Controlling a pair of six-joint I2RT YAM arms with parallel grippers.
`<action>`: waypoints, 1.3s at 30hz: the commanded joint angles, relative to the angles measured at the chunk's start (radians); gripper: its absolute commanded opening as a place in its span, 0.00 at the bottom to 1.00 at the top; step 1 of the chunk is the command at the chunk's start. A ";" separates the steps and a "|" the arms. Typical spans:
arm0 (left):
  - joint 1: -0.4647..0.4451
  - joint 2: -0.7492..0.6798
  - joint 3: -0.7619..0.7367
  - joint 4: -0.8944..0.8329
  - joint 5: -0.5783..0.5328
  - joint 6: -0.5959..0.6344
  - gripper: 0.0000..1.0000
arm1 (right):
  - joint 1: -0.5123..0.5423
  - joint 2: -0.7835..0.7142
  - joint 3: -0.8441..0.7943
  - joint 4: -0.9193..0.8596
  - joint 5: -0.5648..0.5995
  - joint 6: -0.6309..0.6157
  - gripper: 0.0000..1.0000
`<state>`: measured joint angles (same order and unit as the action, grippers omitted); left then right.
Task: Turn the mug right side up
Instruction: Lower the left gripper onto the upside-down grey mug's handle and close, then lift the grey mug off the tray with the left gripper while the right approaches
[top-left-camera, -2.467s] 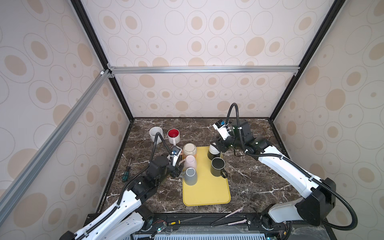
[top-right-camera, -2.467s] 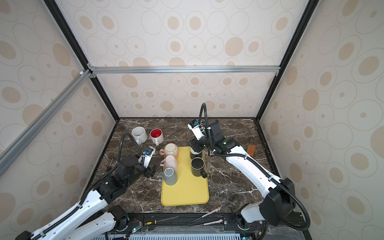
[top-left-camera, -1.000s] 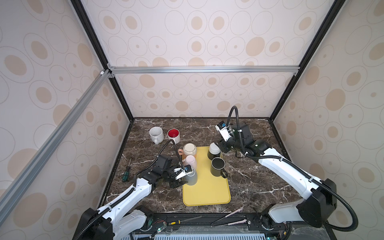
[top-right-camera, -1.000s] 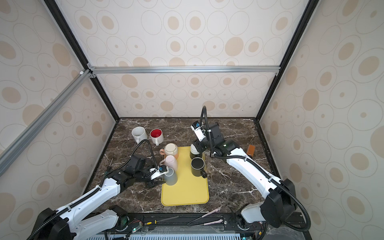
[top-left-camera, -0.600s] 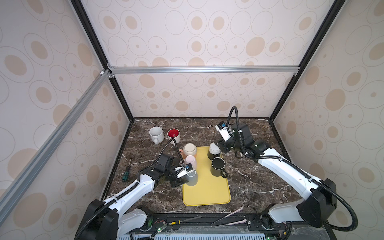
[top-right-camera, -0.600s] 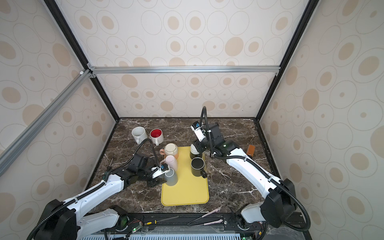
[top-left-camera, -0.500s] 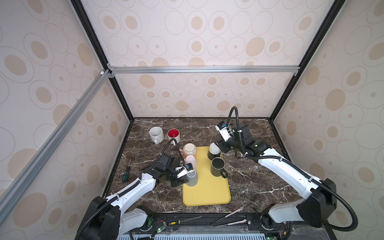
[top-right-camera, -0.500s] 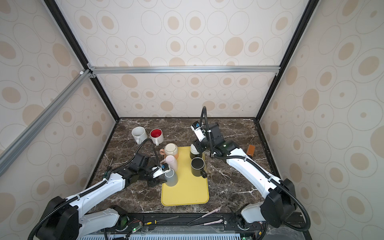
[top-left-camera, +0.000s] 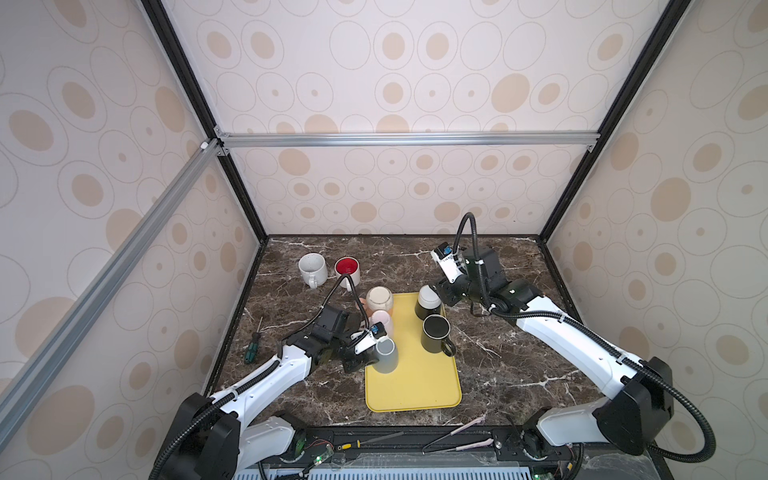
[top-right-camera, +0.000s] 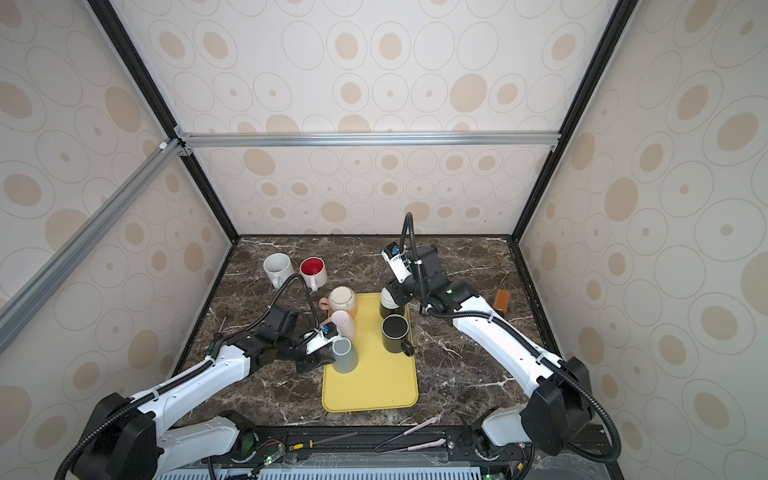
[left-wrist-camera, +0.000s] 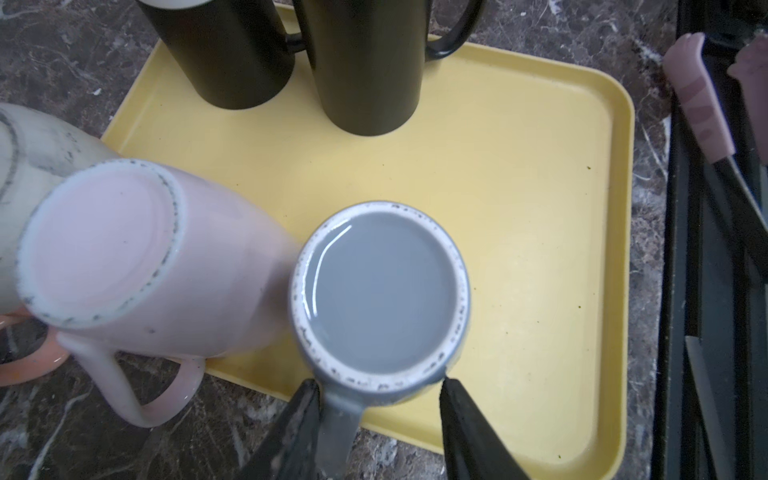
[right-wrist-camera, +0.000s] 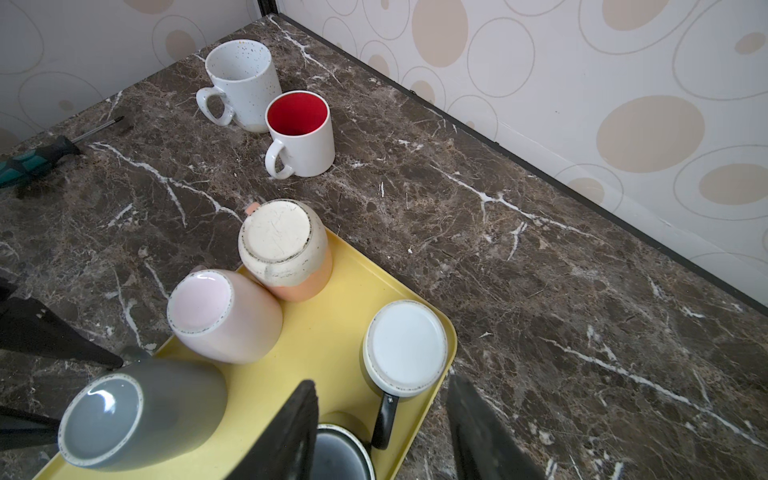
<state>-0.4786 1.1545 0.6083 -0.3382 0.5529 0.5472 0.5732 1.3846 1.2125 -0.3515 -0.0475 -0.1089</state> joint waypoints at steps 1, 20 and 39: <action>-0.008 -0.010 0.021 -0.021 0.017 -0.020 0.46 | 0.002 -0.022 -0.007 0.011 0.009 0.008 0.53; -0.050 0.131 0.073 -0.030 0.003 -0.039 0.26 | 0.001 -0.024 -0.007 0.007 0.037 0.010 0.53; -0.100 0.097 0.070 -0.001 -0.034 -0.043 0.00 | 0.002 -0.049 -0.016 0.006 0.020 0.108 0.50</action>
<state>-0.5686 1.2766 0.6453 -0.3515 0.5308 0.4965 0.5732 1.3754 1.2114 -0.3515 -0.0273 -0.0402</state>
